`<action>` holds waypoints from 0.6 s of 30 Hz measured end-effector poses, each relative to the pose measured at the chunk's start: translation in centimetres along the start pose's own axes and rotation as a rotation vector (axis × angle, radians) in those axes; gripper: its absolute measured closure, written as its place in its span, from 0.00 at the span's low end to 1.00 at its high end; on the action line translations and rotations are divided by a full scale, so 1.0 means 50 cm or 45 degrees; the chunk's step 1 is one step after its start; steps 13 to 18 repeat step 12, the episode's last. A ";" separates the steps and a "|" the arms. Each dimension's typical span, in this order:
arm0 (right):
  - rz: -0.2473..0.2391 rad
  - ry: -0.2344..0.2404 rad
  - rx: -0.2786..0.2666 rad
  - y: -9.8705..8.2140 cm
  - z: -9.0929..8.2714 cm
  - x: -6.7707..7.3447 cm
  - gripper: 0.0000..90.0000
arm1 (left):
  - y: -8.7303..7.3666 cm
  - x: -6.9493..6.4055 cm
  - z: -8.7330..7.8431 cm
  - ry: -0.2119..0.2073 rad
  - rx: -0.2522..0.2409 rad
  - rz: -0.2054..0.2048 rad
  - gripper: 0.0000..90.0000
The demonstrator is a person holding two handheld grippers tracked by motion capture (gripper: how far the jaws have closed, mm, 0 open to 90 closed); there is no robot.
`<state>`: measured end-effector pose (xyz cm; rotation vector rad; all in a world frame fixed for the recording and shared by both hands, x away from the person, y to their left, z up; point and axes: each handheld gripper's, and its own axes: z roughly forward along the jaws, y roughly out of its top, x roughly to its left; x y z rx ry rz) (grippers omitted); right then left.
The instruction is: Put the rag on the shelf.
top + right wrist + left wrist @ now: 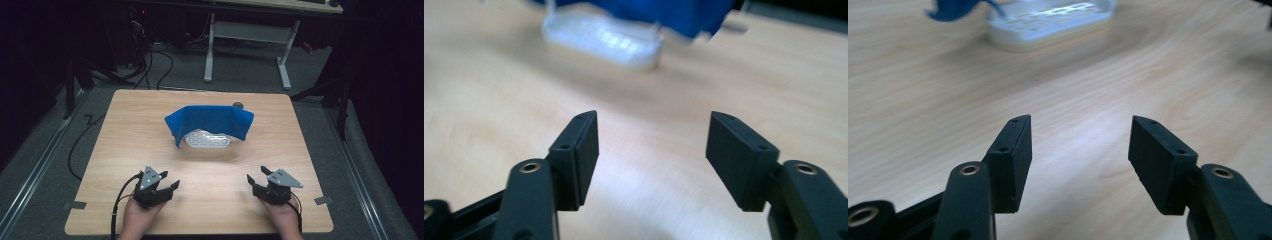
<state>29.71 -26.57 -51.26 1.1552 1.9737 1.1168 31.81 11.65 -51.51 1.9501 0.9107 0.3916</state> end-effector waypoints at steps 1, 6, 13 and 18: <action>-0.034 0.005 0.008 -0.005 -0.005 0.014 0.40 | 0.002 -0.013 0.013 -0.008 0.038 0.052 0.47; -0.058 -0.012 0.006 -0.001 0.003 0.024 0.39 | 0.003 -0.016 0.028 -0.033 0.056 0.061 0.47; -0.051 -0.005 0.017 -0.006 0.005 0.020 0.40 | 0.003 -0.009 0.026 -0.026 0.051 0.048 0.46; -0.051 -0.005 0.017 -0.006 0.005 0.020 0.40 | 0.003 -0.009 0.026 -0.026 0.051 0.048 0.46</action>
